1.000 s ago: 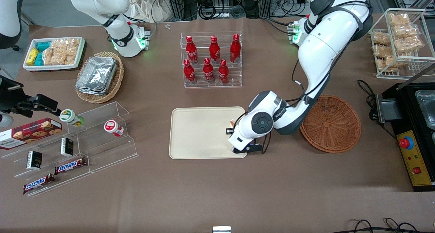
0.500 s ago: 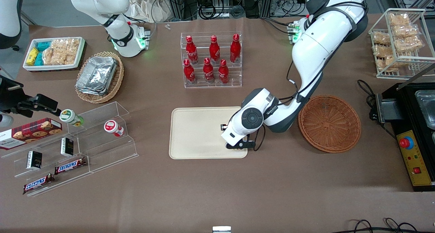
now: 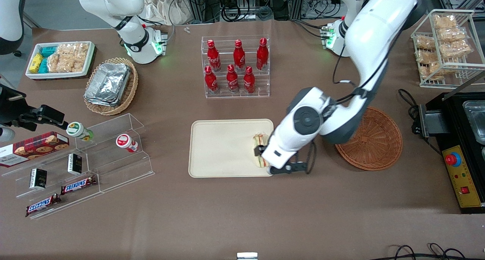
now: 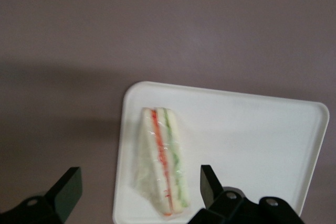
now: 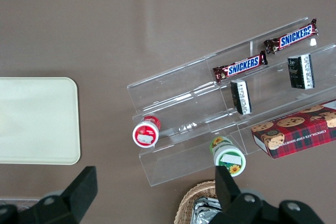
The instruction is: Place sandwich from basket to tray
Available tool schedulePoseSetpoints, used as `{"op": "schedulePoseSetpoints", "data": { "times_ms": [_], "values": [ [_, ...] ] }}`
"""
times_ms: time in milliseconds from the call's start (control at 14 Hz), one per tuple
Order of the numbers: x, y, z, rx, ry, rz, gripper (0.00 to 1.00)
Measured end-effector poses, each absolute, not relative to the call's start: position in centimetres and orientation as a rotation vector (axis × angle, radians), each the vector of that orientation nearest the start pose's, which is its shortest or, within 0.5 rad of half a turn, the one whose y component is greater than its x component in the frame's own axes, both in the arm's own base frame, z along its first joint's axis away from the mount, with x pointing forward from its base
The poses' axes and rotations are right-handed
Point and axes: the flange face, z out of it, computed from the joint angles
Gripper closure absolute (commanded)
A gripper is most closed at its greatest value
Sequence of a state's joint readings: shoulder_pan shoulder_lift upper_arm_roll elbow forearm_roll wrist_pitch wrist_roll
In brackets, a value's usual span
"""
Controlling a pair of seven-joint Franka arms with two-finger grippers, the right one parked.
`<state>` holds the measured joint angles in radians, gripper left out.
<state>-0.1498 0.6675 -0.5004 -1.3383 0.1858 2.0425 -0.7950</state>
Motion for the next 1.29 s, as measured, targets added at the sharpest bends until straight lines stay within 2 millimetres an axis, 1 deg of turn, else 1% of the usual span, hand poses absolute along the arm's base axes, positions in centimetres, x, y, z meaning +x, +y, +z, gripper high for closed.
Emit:
{"op": "schedulePoseSetpoints", "data": {
  "times_ms": [214, 357, 429, 500, 643, 786, 929, 1071, 1286],
  "values": [
    [65.3, -28.9, 45.5, -3.235, -0.442, -0.077, 0.00],
    [65.6, -24.6, 49.1, -3.199, -0.524, -0.117, 0.00],
    [65.5, -23.3, 50.3, -3.183, -0.548, -0.124, 0.00],
    [65.2, -22.4, 51.1, -3.164, -0.565, -0.110, 0.00],
    [64.9, -20.5, 51.8, -3.132, -0.580, -0.072, 0.00],
    [64.6, -18.1, 52.2, -3.112, -0.497, -0.016, 0.00],
    [64.3, -15.4, 52.4, -3.087, -0.423, 0.064, 0.00],
    [64.3, -12.6, 52.7, -3.083, -0.360, 0.094, 0.00],
    [64.2, -9.1, 52.7, -3.066, -0.261, 0.152, 0.00]
  ]
}}
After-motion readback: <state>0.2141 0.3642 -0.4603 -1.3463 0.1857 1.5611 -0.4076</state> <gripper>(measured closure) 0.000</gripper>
